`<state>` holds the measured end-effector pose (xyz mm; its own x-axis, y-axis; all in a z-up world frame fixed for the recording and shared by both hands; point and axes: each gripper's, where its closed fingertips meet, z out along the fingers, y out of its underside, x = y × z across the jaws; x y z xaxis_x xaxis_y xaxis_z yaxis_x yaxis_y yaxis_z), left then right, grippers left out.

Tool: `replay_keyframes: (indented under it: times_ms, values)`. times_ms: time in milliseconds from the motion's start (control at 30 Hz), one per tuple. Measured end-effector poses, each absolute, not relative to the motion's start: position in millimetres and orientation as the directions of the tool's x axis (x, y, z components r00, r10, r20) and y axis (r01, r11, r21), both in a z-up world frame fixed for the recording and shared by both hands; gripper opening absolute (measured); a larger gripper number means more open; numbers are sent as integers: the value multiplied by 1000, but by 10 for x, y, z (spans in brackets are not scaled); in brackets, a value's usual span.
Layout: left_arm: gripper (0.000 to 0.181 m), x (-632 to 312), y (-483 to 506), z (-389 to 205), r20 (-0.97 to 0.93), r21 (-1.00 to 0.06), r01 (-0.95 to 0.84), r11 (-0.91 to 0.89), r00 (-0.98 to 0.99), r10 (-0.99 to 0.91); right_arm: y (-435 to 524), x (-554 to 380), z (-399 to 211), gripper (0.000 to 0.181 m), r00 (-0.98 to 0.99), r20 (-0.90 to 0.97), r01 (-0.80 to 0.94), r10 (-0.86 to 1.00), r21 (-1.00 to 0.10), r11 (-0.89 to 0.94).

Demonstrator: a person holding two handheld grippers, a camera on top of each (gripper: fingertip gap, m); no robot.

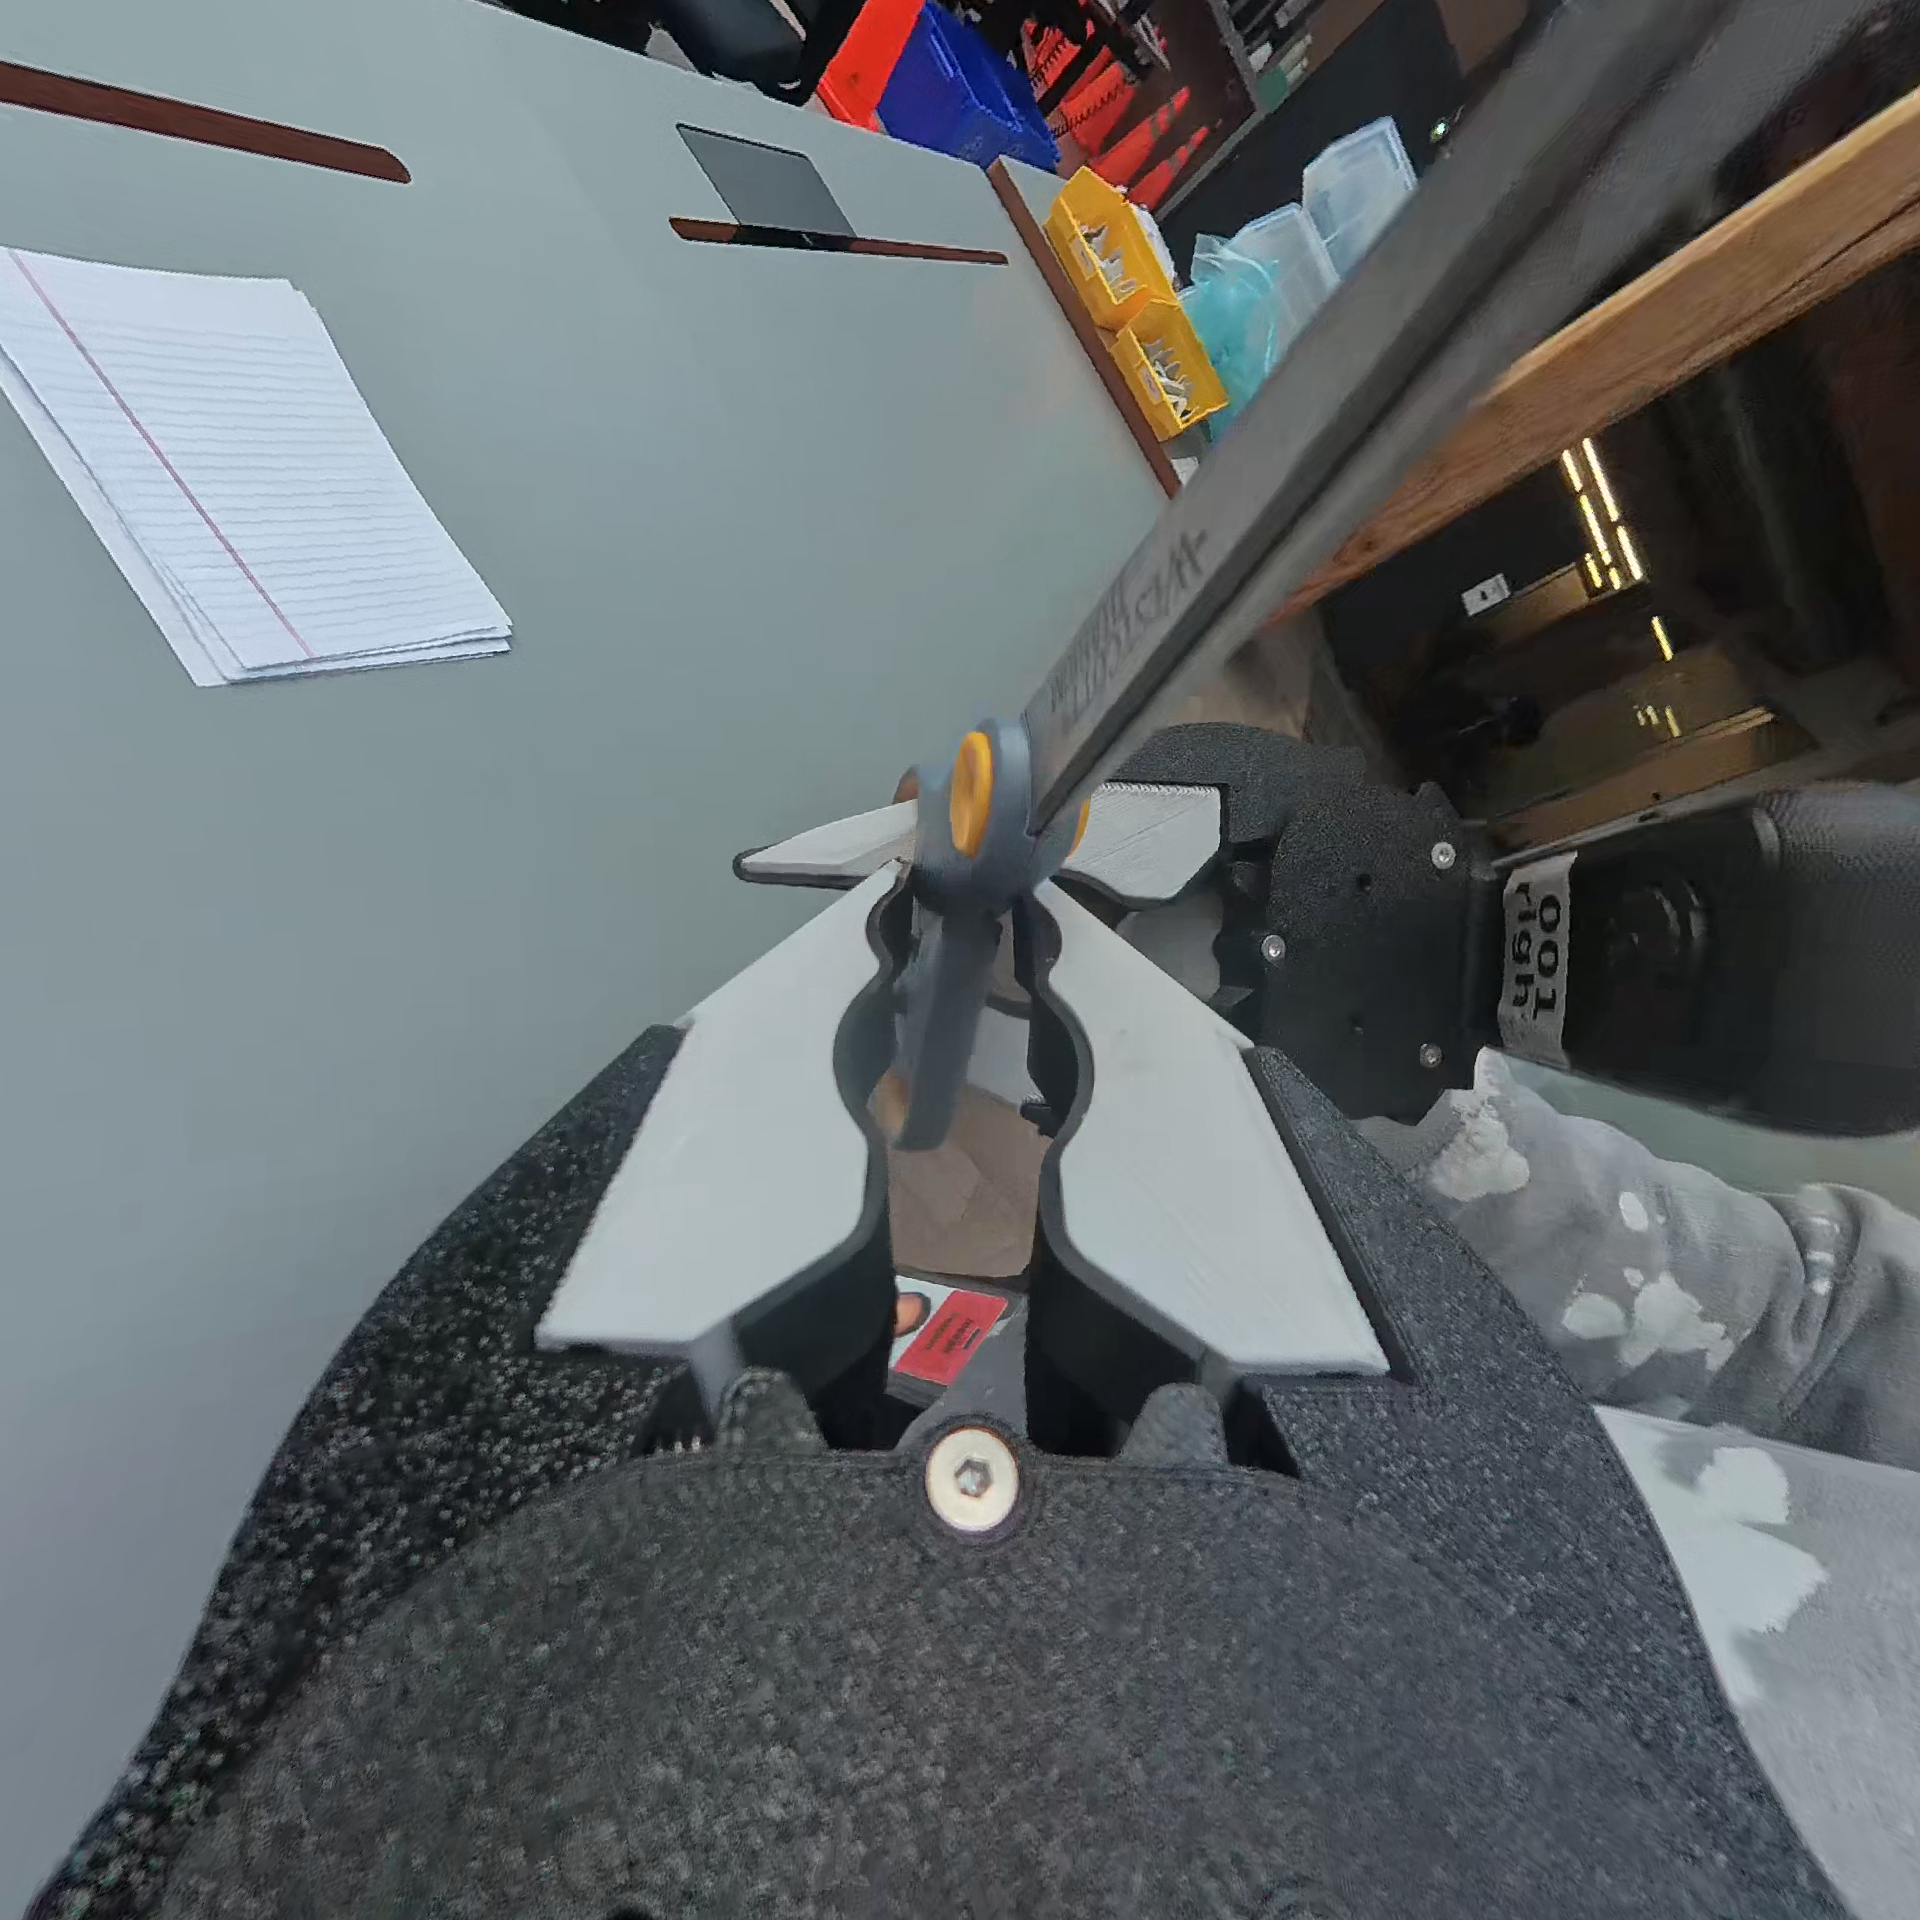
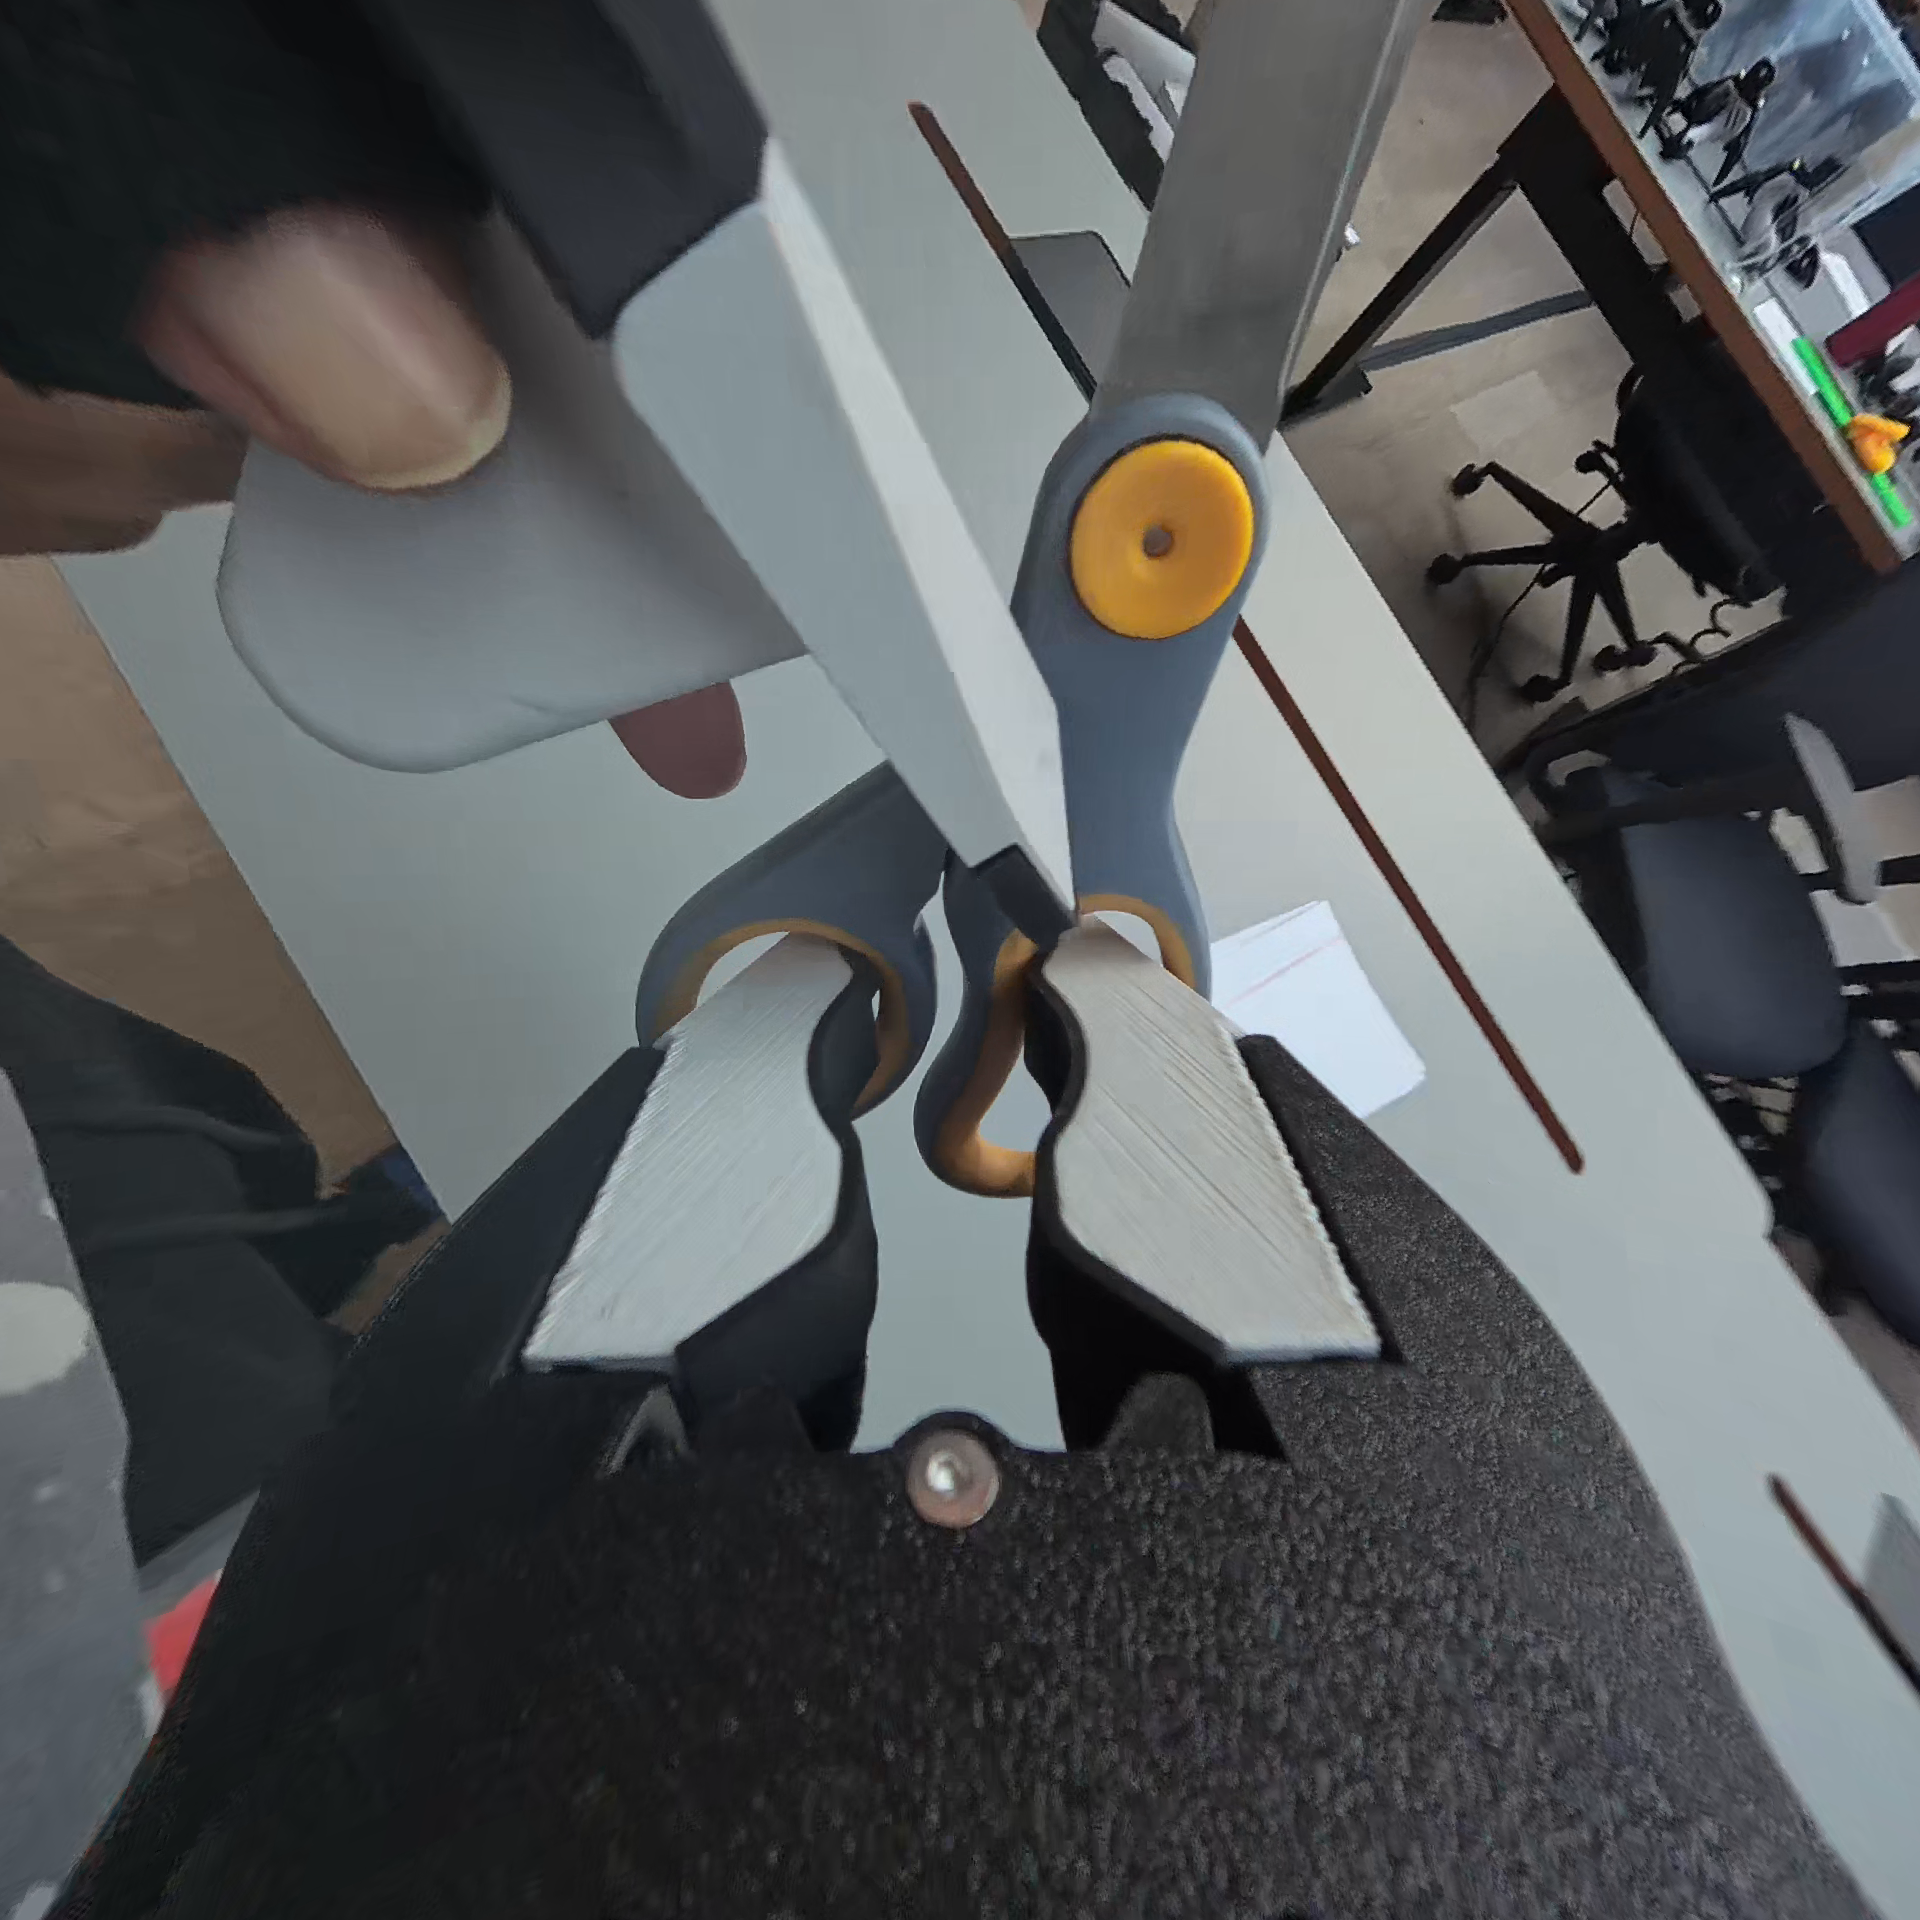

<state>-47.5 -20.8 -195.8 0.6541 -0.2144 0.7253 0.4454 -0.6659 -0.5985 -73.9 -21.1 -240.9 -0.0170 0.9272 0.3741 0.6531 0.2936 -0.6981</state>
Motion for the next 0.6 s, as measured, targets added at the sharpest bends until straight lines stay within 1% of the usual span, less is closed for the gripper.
replay_keyframes:
  times_ms: [67, 100, 133, 200, 267, 300, 367, 467, 600]
  values:
    - [17, -486, -186, -1947, 673, -652, 382, -655, 689, -268, -246, -759, -2407, 21, 31, 239, 601, 971, -780, 173]
    - [23, -524, -173, -1890, 653, -682, 377, -627, 700, -289, -270, -767, -2394, 21, 53, 145, 556, 988, -826, 91]
    - [33, -578, -176, -1824, 629, -712, 370, -597, 714, -307, -290, -765, -2366, 21, 68, 37, 497, 997, -868, -2]
    - [48, -691, -244, -1782, 548, -765, 301, -569, 768, -331, -306, -699, -2320, 21, 56, -156, 390, 986, -906, -165]
    - [57, -782, -357, -1855, 444, -795, 186, -577, 827, -345, -388, -585, -2283, 21, -38, -304, 326, 952, -904, -276]
    - [62, -791, -428, -1905, 405, -793, 127, -595, 841, -360, -421, -527, -2275, 21, -78, -348, 309, 934, -899, -310]
    - [66, -730, -567, -1928, 387, -780, 61, -623, 829, -404, -519, -424, -2242, 21, -176, -428, 295, 886, -882, -367]
    - [69, -590, -678, -1832, 381, -792, 34, -609, 807, -451, -611, -340, -2136, 22, -281, -485, 275, 828, -867, -415]
    - [70, -538, -643, -1685, 350, -821, 46, -569, 828, -438, -636, -358, -1966, 23, -330, -475, 247, 816, -878, -411]
